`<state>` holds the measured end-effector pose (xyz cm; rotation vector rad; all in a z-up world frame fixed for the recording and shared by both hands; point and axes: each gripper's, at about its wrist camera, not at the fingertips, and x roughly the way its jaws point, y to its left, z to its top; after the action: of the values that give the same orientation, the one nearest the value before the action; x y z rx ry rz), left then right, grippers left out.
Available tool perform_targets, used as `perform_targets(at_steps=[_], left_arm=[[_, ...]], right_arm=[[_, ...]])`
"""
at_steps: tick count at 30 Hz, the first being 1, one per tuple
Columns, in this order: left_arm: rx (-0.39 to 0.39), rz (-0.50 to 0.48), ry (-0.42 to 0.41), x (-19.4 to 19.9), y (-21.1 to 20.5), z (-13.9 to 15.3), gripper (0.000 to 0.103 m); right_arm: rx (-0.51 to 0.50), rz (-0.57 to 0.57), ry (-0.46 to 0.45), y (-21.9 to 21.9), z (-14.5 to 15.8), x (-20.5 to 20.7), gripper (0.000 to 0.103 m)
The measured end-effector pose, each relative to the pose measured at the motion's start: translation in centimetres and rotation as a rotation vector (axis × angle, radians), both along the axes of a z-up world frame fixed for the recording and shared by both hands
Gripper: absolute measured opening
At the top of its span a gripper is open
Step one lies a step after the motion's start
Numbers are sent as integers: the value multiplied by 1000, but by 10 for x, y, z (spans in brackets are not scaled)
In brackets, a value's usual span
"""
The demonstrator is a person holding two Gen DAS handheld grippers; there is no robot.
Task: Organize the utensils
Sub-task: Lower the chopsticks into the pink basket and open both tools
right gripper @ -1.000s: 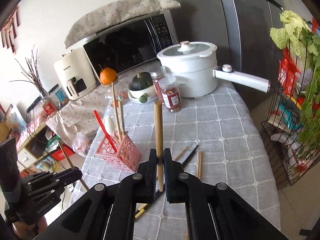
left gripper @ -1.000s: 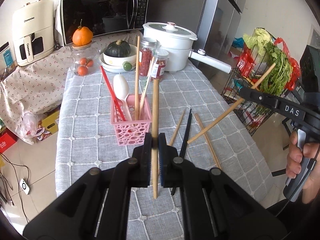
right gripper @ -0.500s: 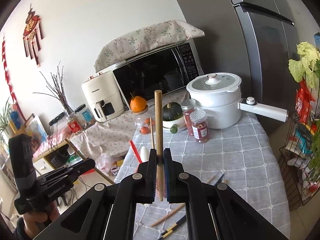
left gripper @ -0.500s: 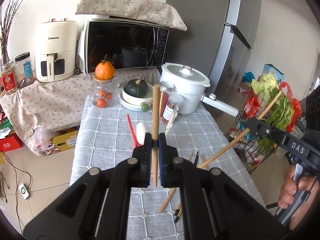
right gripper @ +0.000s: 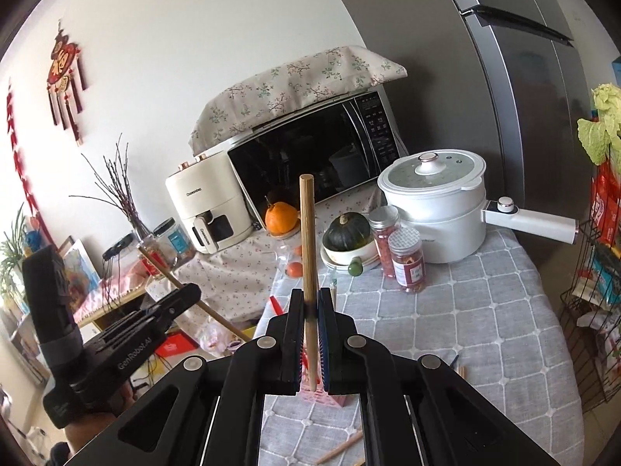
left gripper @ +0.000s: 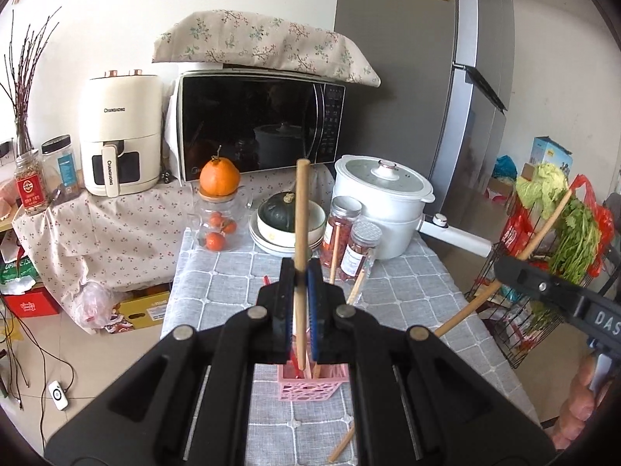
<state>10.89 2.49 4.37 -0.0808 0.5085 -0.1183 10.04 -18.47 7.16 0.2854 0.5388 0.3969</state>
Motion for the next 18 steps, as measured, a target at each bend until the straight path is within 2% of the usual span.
perform_targets(at_steps=[2, 5, 7, 9, 10, 14, 18], left_arm=[[19, -2, 25, 8, -2, -7, 7], [8, -29, 67, 20, -3, -16, 7], [-2, -33, 72, 23, -3, -19, 18], [-6, -25, 64, 20, -2, -17, 50], [-10, -23, 53, 18, -2, -15, 53], [4, -19, 60, 10, 2, -10, 55], [0, -6, 112, 1, 13, -17, 58]], right_arm=[[-1, -4, 4, 0, -2, 3, 7], [5, -8, 12, 0, -6, 8, 7], [11, -11, 17, 0, -8, 11, 7], [15, -15, 17, -1, -9, 13, 7], [18, -15, 16, -1, -9, 15, 7], [32, -12, 15, 2, -11, 21, 7], [22, -13, 32, 12, -17, 30, 7]])
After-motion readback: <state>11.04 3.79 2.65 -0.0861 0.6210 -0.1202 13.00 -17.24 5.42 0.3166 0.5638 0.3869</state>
